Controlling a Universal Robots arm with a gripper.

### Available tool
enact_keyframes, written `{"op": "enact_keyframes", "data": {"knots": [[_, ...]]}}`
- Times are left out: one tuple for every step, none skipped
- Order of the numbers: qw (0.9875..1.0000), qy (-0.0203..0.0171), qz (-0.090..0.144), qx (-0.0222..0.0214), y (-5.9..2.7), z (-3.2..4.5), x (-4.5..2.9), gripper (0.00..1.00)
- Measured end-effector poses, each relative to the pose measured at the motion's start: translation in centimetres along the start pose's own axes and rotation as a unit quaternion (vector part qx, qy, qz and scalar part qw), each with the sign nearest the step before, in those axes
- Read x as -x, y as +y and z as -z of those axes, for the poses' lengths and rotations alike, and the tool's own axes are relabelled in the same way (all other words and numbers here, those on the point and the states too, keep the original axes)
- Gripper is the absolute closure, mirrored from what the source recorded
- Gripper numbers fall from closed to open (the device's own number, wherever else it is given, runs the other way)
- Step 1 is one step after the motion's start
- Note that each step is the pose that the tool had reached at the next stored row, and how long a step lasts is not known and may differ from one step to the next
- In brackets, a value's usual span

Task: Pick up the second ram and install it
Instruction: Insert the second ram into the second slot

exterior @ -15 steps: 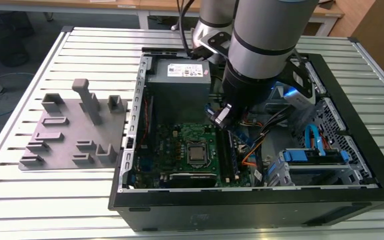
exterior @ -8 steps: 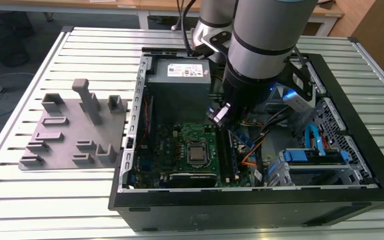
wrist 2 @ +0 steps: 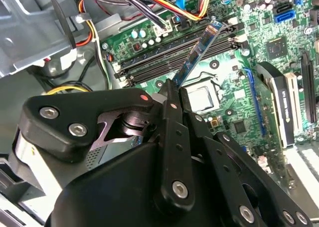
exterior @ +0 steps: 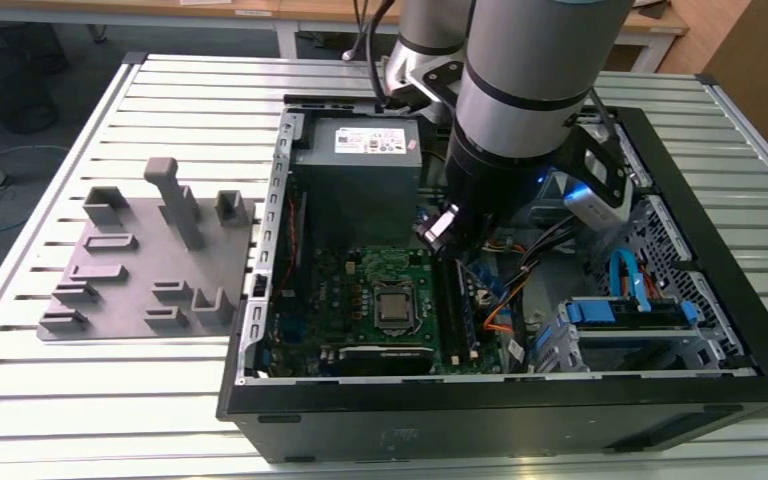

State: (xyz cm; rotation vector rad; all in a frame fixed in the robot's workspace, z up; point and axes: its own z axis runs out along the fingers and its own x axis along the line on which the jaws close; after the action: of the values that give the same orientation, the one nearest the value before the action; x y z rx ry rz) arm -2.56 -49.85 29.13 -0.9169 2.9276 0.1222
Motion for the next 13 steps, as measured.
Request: {"op": "enact_keyframes", "data": {"knots": [[1.0,-0.0002,-0.004,-0.0004,0.0,0.0,0.0,0.87],[1.0,-0.0005,-0.008,-0.0008,0.0,0.0,0.0,0.87],[0.9999,-0.0006,-0.012,-0.0012,0.0,0.0,0.0,0.87],[0.9999,-0.0009,-0.016,-0.0015,0.0,-0.01,0.0,0.87],[0.9998,-0.0011,-0.021,-0.0019,0.0,-0.01,0.0,0.87],[0.9997,-0.0013,-0.025,-0.0023,0.0,-0.01,0.0,0.87],[0.9996,-0.0015,-0.028,-0.0027,0.0,-0.01,0.0,0.87],[0.9995,-0.0017,-0.032,-0.003,0.0,-0.01,0.0,0.87],[0.9993,-0.0019,-0.036,-0.0034,0.0,-0.01,0.0,0.87],[0.9992,-0.0022,-0.04,-0.0037,0.0,-0.02,0.0,0.87],[0.999,-0.0024,-0.044,-0.0041,0.0,-0.02,0.0,0.87],[0.9988,-0.0026,-0.048,-0.0045,0.0,-0.02,0.0,0.87],[0.9986,-0.0028,-0.052,-0.0048,0.0,-0.02,0.0,0.87]]}}
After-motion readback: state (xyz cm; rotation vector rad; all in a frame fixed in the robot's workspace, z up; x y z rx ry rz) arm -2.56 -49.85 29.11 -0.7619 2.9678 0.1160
